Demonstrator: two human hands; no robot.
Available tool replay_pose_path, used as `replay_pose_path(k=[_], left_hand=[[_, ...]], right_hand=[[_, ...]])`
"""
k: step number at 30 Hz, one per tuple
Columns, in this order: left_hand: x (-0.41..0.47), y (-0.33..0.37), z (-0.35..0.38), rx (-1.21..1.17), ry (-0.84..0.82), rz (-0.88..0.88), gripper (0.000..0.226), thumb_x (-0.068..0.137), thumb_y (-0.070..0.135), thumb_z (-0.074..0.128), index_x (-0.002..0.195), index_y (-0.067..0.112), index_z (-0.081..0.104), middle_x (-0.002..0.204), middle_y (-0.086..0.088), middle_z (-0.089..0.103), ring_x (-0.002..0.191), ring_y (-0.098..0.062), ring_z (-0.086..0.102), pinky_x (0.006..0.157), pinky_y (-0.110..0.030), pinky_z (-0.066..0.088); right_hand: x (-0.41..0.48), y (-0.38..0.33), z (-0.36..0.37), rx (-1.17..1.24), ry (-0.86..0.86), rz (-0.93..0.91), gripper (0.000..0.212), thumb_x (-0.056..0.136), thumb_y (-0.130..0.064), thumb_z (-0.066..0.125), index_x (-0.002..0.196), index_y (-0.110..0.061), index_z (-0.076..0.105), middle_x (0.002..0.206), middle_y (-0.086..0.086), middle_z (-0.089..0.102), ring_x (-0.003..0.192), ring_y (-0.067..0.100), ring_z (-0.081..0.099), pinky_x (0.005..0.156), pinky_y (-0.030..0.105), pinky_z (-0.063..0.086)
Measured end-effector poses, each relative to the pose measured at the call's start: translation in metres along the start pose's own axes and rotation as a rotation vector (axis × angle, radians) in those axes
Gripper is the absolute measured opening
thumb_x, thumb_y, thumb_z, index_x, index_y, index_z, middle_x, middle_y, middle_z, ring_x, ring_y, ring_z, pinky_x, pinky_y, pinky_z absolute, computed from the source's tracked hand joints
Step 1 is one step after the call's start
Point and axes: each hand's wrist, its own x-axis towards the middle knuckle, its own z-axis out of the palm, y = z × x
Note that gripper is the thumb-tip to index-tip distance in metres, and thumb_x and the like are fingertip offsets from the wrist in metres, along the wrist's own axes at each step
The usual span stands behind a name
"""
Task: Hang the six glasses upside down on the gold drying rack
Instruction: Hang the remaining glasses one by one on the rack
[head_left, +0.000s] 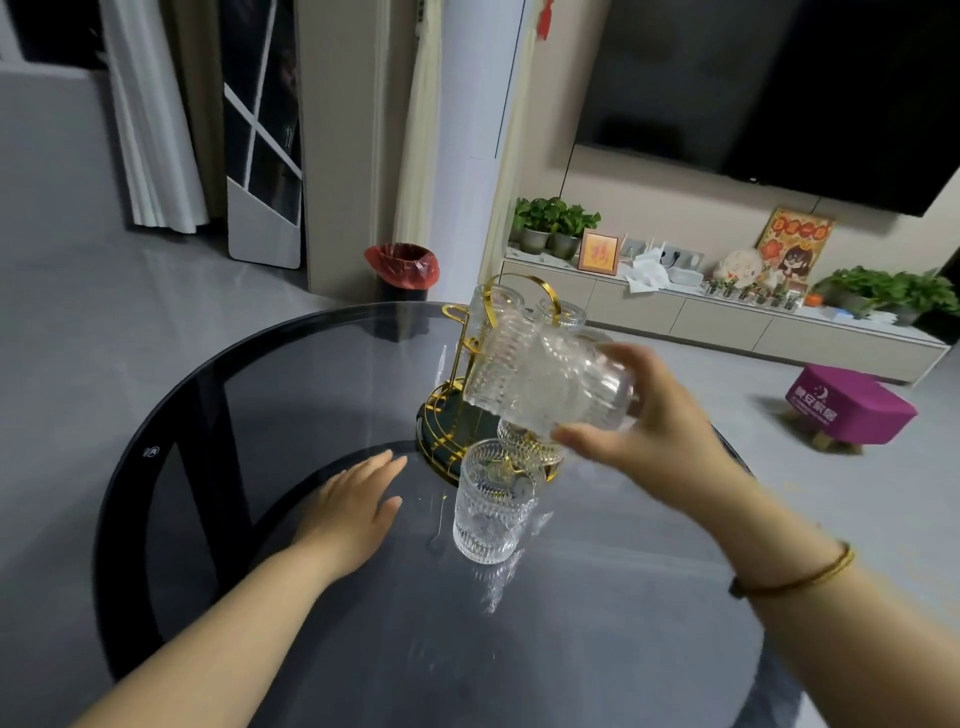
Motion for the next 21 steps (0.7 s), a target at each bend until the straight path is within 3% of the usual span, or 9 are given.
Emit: replay_pose_path(k=[2, 3, 8, 15, 21], left_hand=[[0.012, 0.005, 0.001, 0.0, -0.018, 0.037, 0.05, 0.097, 0.024, 0.031, 0.144, 0.023, 0.013, 0.156, 0.003, 0.01, 0.143, -0.015, 0.01, 0.117, -0.036, 0.01], [0.017, 0.005, 0.002, -0.002, -0.023, 0.055, 0.051, 0.097, 0.024, 0.032, 0.144, 0.023, 0.012, 0.156, 0.003, 0.009, 0.143, -0.015, 0.009, 0.117, -0.036, 0.01], [0.039, -0.005, 0.014, -0.017, -0.041, 0.122, 0.051, 0.097, 0.026, 0.032, 0.144, 0.026, 0.011, 0.156, 0.005, 0.008, 0.144, -0.014, 0.007, 0.118, -0.036, 0.009], [0.048, -0.016, 0.029, 0.044, -0.018, 0.156, 0.048, 0.097, 0.029, 0.029, 0.143, 0.025, 0.018, 0.156, 0.007, 0.011, 0.143, -0.011, 0.006, 0.117, -0.032, 0.003], [0.05, -0.017, 0.031, 0.042, -0.037, 0.179, 0.056, 0.097, 0.03, 0.028, 0.143, 0.032, -0.003, 0.156, 0.009, -0.001, 0.144, -0.01, 0.001, 0.117, -0.033, 0.002]], right_hand=[[0.021, -0.014, -0.011, -0.062, 0.0, -0.039, 0.079, 0.05, -0.033, 0.076, 0.117, -0.016, 0.038, 0.1, -0.013, 0.048, 0.098, 0.018, 0.051, 0.086, 0.029, 0.045], [0.032, -0.02, -0.015, -0.107, -0.006, -0.061, 0.079, 0.05, -0.034, 0.075, 0.116, -0.017, 0.036, 0.099, -0.014, 0.044, 0.098, 0.015, 0.048, 0.089, 0.03, 0.043], [0.079, -0.038, -0.022, -0.31, -0.108, -0.095, 0.082, 0.055, -0.028, 0.077, 0.121, -0.017, 0.029, 0.123, 0.005, 0.046, 0.099, 0.012, 0.04, 0.087, 0.022, 0.035], [0.121, -0.042, -0.005, -0.479, -0.208, -0.122, 0.075, 0.059, -0.03, 0.075, 0.121, -0.017, 0.035, 0.127, 0.005, 0.048, 0.097, 0.011, 0.038, 0.084, 0.022, 0.033], [0.136, -0.031, 0.02, -0.494, -0.269, -0.099, 0.074, 0.062, -0.028, 0.075, 0.123, -0.015, 0.035, 0.131, 0.009, 0.047, 0.108, 0.018, 0.044, 0.086, 0.024, 0.033]])
